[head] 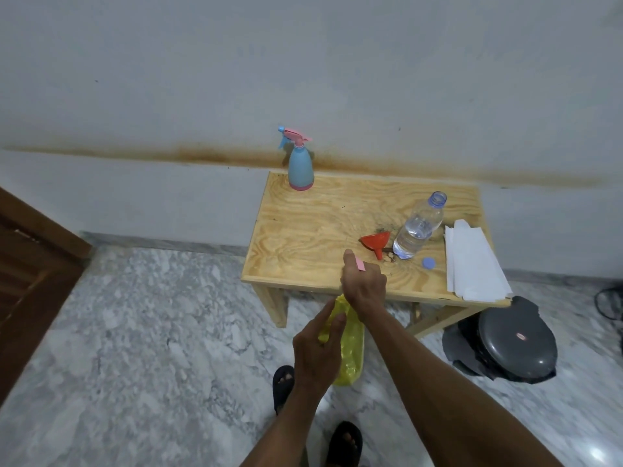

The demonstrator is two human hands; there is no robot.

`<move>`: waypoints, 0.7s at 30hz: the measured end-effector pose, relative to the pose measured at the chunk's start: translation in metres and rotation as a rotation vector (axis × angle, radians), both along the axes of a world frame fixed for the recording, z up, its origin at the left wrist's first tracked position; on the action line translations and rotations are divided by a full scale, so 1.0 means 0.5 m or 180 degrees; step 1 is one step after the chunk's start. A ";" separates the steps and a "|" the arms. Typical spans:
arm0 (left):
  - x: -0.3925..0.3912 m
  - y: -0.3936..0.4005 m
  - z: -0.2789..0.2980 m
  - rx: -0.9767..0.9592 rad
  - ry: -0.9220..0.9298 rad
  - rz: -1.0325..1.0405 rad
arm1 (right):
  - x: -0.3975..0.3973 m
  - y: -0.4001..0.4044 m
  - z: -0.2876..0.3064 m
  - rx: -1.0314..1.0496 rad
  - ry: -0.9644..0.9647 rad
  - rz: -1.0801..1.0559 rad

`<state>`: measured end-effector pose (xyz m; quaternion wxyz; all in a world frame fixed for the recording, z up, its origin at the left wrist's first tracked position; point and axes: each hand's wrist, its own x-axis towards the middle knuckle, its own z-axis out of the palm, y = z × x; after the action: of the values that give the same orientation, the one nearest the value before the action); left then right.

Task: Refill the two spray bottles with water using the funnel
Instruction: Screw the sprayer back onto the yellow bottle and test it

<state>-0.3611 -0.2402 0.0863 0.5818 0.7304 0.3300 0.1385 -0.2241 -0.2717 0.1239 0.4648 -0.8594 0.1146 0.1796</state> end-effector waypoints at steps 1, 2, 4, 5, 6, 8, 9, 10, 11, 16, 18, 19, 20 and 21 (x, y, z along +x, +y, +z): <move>0.004 -0.005 0.002 -0.0014 -0.0010 -0.0059 | 0.006 -0.010 -0.004 -0.0047 -0.0051 -0.0044; 0.008 -0.008 0.002 -0.0021 -0.0027 -0.0098 | 0.010 -0.018 -0.006 -0.0086 -0.0110 -0.0074; 0.012 -0.011 0.000 -0.0051 -0.0058 -0.0149 | 0.013 -0.030 -0.005 -0.0163 -0.0184 -0.0121; 0.013 -0.012 0.000 -0.0061 -0.0059 -0.0174 | 0.013 -0.035 -0.003 -0.0198 -0.0188 -0.0135; 0.013 -0.013 -0.002 -0.0063 -0.0055 -0.0196 | 0.014 -0.039 -0.002 -0.0212 -0.0174 -0.0142; 0.014 -0.017 -0.003 -0.0055 -0.0056 -0.0224 | 0.013 -0.047 0.002 -0.0173 -0.0109 -0.0126; 0.014 -0.020 -0.002 -0.0049 -0.0045 -0.0233 | 0.014 -0.049 0.003 -0.0135 -0.0072 -0.0113; 0.015 -0.022 -0.002 -0.0051 -0.0035 -0.0231 | 0.015 -0.051 0.003 -0.0085 -0.0059 -0.0104; 0.015 -0.025 -0.001 -0.0054 -0.0029 -0.0229 | 0.016 -0.053 0.003 -0.0040 -0.0047 -0.0099; 0.016 -0.031 0.009 0.0080 -0.0047 -0.0399 | 0.015 -0.057 0.016 0.0162 -0.0043 -0.0052; 0.021 -0.024 0.014 0.0165 -0.0052 -0.0558 | 0.021 -0.058 0.030 0.0290 -0.0148 -0.0024; 0.026 -0.020 0.015 0.0188 -0.0063 -0.0653 | 0.026 -0.057 0.037 0.0325 -0.0232 0.0006; 0.032 -0.013 0.013 0.0184 -0.0069 -0.0744 | 0.032 -0.057 0.045 0.0351 -0.0312 0.0034; 0.040 -0.007 0.015 0.0178 -0.0074 -0.0824 | 0.038 -0.056 0.051 0.0376 -0.0379 0.0067</move>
<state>-0.3411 -0.2436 0.0936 0.5779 0.7812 0.2222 0.0799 -0.2052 -0.2995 0.1497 0.5188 -0.8408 0.0669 0.1396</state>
